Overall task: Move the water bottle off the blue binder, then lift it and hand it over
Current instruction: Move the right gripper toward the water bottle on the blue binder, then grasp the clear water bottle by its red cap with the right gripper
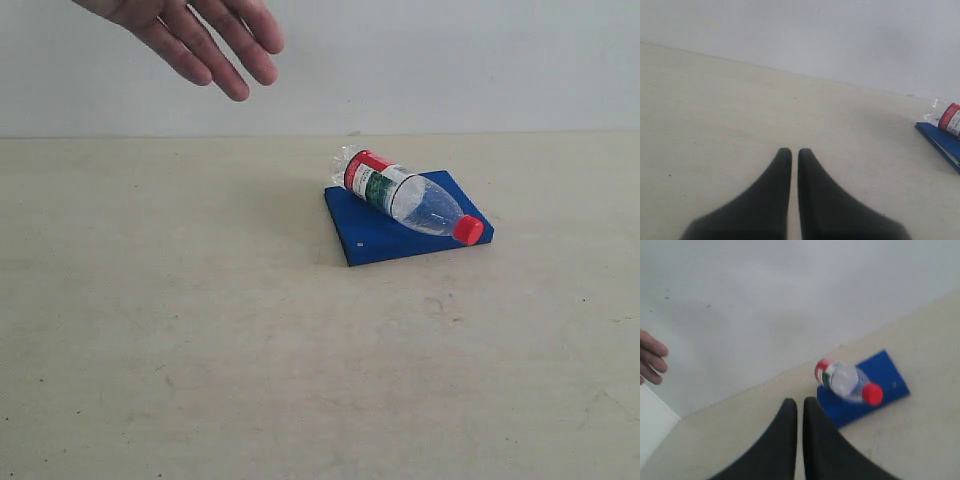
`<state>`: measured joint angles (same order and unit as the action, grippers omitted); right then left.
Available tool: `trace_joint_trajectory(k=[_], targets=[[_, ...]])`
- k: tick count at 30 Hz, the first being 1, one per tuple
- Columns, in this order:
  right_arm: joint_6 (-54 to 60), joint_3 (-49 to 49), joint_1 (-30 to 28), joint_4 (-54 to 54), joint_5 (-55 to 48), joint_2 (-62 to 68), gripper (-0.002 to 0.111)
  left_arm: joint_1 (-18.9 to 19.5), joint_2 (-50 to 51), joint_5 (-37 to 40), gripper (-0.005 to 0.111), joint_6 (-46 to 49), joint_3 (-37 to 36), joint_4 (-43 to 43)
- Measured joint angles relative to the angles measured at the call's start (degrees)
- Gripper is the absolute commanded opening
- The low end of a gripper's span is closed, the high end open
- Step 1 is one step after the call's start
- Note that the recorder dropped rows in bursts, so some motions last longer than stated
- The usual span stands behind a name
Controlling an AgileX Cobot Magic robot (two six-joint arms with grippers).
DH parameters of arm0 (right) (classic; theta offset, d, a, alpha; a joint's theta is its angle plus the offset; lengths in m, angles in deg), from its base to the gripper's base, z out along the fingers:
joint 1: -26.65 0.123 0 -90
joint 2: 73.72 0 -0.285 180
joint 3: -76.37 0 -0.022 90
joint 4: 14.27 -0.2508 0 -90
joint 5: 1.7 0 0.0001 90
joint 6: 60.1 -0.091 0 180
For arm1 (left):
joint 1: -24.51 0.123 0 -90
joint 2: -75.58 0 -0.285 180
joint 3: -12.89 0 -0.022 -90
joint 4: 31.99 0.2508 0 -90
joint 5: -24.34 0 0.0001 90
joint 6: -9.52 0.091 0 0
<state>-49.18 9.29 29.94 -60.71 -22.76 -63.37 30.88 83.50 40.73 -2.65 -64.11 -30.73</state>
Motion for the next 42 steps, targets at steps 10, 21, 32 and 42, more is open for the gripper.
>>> trace_joint_trajectory(k=[10, 21, 32, 42], targets=[[42.53, 22.59, 0.66, -1.84, -21.71, 42.38, 0.008, 0.00, 0.00, 0.00, 0.005, 0.00, 0.00, 0.00], [52.97, 37.87, 8.46, -1.83, -4.98, 84.27, 0.070, 0.00, 0.00, -0.10, 0.005, 0.00, 0.00, 0.00], [54.67, 50.77, 8.69, 4.94, -2.29, 101.70, 0.068, 0.00, 0.00, -0.10, 0.005, 0.00, 0.00, 0.00], [53.74, 50.79, 8.69, 8.61, 0.83, 102.11, 0.052, 0.00, 0.00, -0.10, 0.005, 0.00, 0.00, 0.00]])
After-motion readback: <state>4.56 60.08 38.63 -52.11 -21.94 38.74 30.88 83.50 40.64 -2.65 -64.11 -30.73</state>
